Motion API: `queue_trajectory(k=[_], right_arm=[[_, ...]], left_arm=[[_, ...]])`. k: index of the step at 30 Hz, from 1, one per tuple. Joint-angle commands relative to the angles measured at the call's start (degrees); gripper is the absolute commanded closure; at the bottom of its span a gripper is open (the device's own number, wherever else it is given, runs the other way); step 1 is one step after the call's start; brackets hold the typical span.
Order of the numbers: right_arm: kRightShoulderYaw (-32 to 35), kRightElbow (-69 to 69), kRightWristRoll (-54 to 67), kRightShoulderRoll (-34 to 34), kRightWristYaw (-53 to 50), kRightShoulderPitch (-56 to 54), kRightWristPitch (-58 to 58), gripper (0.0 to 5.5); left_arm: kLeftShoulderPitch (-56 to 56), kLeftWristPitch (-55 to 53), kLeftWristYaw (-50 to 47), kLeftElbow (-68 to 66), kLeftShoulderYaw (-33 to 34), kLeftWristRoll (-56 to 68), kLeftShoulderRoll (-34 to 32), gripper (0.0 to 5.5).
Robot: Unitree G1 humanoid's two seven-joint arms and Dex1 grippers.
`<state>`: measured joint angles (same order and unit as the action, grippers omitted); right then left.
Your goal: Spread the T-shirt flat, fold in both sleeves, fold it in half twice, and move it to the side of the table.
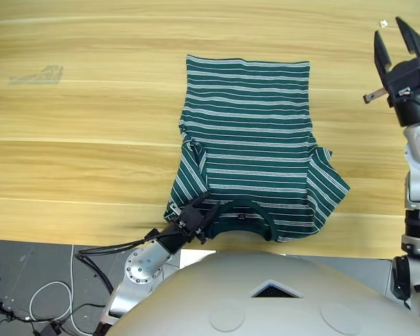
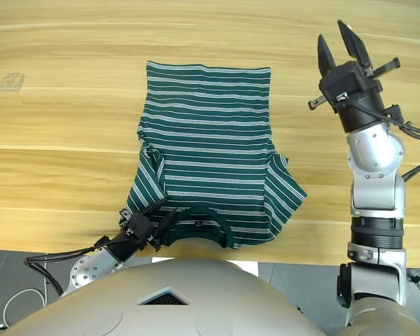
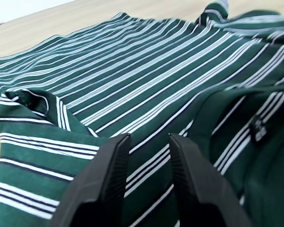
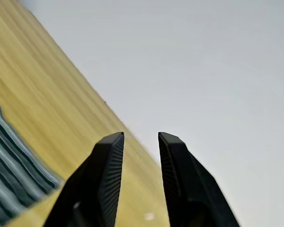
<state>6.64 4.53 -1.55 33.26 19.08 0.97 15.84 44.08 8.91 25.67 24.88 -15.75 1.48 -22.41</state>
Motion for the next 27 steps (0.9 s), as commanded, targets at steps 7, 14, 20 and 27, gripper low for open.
queue_trajectory(k=[7,14,20,27], right_arm=[[3.49,3.43,38.97,11.61,45.23,20.39,-20.92,4.17],[3.66,-3.44,33.60,15.01,49.34,22.16,-24.66,4.17],[4.93,-3.02,31.54,16.15,48.27,21.73,-27.16,4.17],[5.10,2.65,30.03,16.91,46.48,22.65,-32.03,4.17]], left_arm=[[-0.31,-11.49,-5.41,15.29,10.24,27.40,4.97,3.98],[-2.31,-15.46,-13.36,16.16,25.06,33.50,5.69,3.98],[-0.61,-15.66,-12.48,16.84,23.69,32.71,8.11,3.98],[0.36,-15.83,-11.81,18.23,23.89,33.11,8.66,3.98]])
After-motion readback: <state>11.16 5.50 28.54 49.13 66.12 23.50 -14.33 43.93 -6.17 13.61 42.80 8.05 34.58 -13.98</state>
